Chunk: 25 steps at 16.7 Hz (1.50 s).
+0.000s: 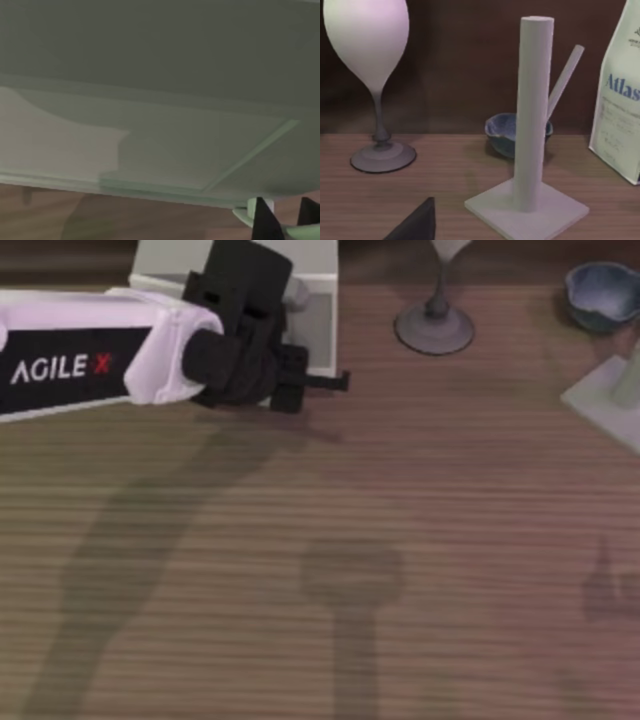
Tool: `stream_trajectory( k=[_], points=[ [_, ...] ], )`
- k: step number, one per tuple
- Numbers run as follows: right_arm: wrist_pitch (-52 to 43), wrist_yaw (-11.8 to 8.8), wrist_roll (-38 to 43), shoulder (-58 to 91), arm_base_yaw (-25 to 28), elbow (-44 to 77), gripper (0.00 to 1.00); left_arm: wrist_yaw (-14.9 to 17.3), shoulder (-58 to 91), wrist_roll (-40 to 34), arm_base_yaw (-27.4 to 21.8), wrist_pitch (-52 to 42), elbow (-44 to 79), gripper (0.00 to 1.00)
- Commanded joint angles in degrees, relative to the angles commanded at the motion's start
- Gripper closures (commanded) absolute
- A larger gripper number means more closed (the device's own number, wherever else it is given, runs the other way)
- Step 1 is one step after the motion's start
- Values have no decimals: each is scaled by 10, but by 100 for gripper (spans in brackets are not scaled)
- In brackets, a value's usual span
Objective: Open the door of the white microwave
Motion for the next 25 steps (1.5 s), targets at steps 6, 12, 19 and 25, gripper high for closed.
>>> stream_trajectory(
  k=[6, 12, 19, 25],
  points=[
    [0, 0, 0, 0, 0, 0, 0, 0, 0, 0, 0, 0, 0, 100],
    [0, 0, 0, 0, 0, 0, 0, 5, 0, -2, -4, 0, 1, 100],
    [0, 0, 0, 0, 0, 0, 0, 31, -23, 36, 11, 15, -32, 100],
    [0, 0, 0, 0, 0, 0, 0, 32, -23, 38, 11, 15, -34, 100]
  ],
)
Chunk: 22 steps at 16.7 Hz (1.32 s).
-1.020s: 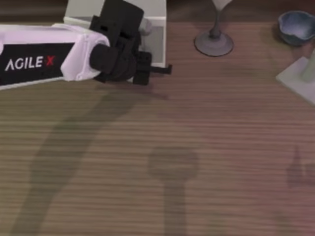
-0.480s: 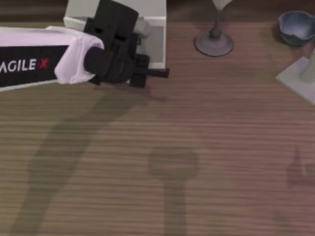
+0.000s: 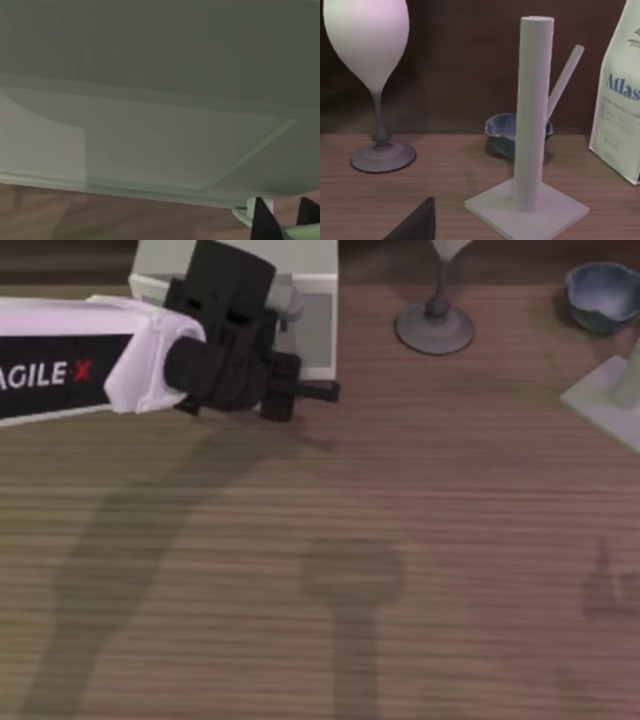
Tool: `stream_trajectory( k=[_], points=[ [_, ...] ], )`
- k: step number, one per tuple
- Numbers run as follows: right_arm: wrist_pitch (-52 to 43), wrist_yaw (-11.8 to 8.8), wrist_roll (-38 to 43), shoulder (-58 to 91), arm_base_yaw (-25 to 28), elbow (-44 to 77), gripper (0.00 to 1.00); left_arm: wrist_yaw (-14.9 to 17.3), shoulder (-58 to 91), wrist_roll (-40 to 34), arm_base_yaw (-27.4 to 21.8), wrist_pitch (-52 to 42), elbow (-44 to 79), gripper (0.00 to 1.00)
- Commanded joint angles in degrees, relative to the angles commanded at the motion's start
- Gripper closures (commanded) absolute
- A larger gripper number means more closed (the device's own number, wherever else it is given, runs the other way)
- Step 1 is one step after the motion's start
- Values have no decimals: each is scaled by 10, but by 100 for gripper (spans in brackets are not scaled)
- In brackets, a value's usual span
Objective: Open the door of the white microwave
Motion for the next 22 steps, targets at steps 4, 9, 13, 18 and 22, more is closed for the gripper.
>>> stream_trajectory(
  k=[4, 9, 13, 18, 22],
  points=[
    [0, 0, 0, 0, 0, 0, 0, 0, 0, 0, 0, 0, 0, 100],
    [0, 0, 0, 0, 0, 0, 0, 0, 0, 0, 0, 0, 0, 100],
    [0, 0, 0, 0, 0, 0, 0, 0, 0, 0, 0, 0, 0, 100],
    [0, 0, 0, 0, 0, 0, 0, 0, 0, 0, 0, 0, 0, 100],
    [0, 0, 0, 0, 0, 0, 0, 9, -1, 4, -2, 0, -5, 100]
  ],
)
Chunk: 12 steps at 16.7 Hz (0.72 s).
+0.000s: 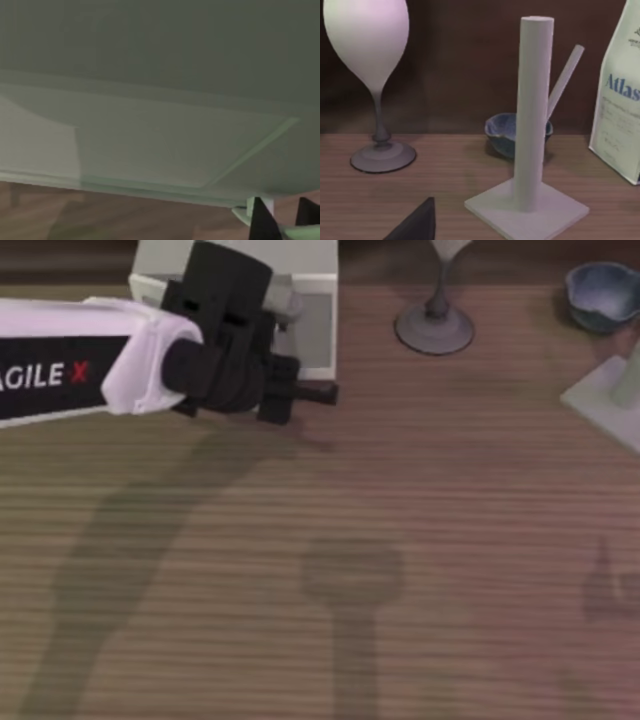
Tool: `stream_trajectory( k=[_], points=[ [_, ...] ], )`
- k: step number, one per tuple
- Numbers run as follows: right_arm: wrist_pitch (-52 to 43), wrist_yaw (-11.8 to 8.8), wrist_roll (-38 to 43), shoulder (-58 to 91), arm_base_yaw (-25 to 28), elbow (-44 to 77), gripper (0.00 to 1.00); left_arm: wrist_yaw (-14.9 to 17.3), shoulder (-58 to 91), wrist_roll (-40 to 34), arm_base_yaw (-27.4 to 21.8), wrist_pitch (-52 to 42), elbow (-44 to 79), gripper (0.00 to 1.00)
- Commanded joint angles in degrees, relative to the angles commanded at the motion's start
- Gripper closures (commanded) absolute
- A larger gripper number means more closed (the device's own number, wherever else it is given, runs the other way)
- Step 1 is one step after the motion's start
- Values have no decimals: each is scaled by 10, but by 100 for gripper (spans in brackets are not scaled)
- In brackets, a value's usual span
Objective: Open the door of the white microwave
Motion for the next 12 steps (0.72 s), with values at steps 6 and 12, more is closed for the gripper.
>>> stream_trajectory(
  k=[6, 12],
  points=[
    [0, 0, 0, 0, 0, 0, 0, 26, -22, 37, 15, 12, -27, 100],
    [0, 0, 0, 0, 0, 0, 0, 26, -22, 37, 15, 12, -27, 100]
  ],
)
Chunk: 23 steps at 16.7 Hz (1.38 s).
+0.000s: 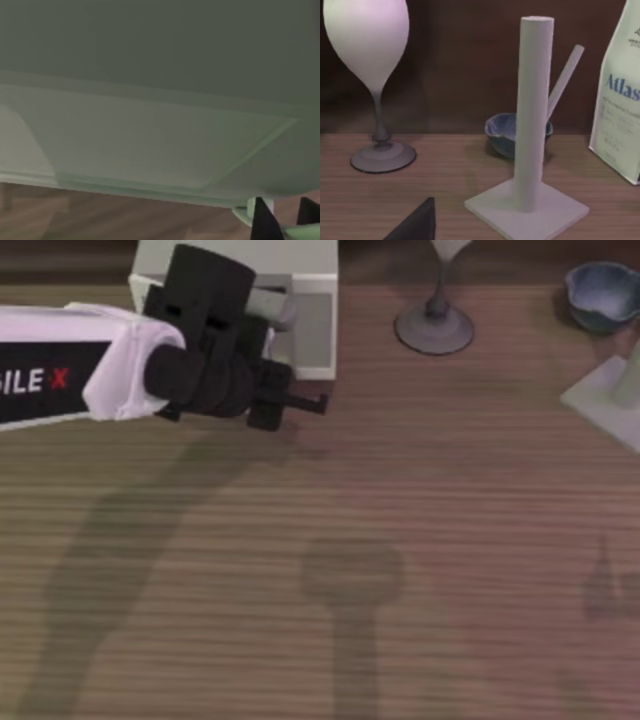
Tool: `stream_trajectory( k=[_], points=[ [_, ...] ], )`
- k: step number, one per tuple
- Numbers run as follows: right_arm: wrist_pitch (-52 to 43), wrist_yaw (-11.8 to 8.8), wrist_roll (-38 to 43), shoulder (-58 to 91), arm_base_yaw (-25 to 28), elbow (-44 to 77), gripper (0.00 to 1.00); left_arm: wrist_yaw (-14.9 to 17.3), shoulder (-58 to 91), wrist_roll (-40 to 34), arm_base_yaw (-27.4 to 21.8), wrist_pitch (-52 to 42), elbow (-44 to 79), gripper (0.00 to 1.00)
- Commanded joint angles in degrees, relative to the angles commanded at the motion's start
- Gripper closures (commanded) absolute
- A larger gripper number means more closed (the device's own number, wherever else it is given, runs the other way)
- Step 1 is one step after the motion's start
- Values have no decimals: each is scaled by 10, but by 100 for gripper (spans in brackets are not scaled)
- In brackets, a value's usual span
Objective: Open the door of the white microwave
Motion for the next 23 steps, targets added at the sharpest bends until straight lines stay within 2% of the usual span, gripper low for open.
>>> stream_trajectory(
  k=[18, 23],
  points=[
    [0, 0, 0, 0, 0, 0, 0, 0, 0, 0, 0, 0, 0, 100],
    [0, 0, 0, 0, 0, 0, 0, 17, -8, 16, 3, 2, -11, 100]
  ],
)
